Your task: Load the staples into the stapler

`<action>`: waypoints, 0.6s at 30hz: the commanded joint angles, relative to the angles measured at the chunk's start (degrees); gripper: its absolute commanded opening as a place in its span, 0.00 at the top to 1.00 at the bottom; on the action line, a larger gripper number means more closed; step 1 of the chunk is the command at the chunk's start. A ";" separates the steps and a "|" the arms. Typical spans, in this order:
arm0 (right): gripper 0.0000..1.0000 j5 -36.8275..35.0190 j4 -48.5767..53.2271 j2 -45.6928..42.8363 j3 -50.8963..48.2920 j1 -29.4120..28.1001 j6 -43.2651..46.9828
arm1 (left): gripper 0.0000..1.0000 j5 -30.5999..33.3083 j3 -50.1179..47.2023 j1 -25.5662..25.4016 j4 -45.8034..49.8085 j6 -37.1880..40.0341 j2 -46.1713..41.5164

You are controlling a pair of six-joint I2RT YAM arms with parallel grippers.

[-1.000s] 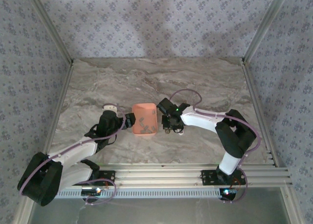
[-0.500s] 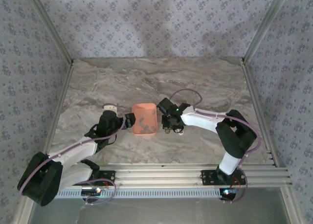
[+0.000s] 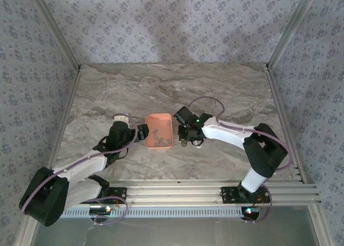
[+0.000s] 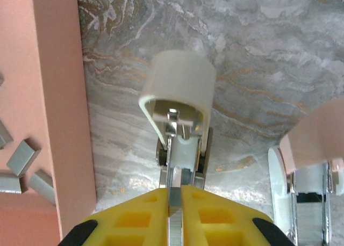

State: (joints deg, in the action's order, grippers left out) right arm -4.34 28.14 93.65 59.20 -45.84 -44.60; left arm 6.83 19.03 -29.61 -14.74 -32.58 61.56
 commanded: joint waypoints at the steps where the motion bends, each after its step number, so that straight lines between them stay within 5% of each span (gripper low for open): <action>1: 0.87 2.88 -2.74 -4.02 -2.52 1.20 0.22 | 0.02 -1.27 0.97 0.39 -0.69 0.77 0.07; 8: 0.87 13.07 -11.88 -14.59 -12.82 7.41 6.46 | 0.01 -3.33 0.96 0.32 -3.84 1.37 0.85; 18: 0.85 35.86 -14.43 -25.16 -25.15 29.61 17.75 | 0.02 -6.20 2.30 -0.51 -8.84 1.57 4.97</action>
State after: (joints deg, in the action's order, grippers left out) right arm 22.00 14.63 69.56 36.80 -20.47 -31.79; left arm 2.15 19.09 -29.69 -20.21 -31.97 65.58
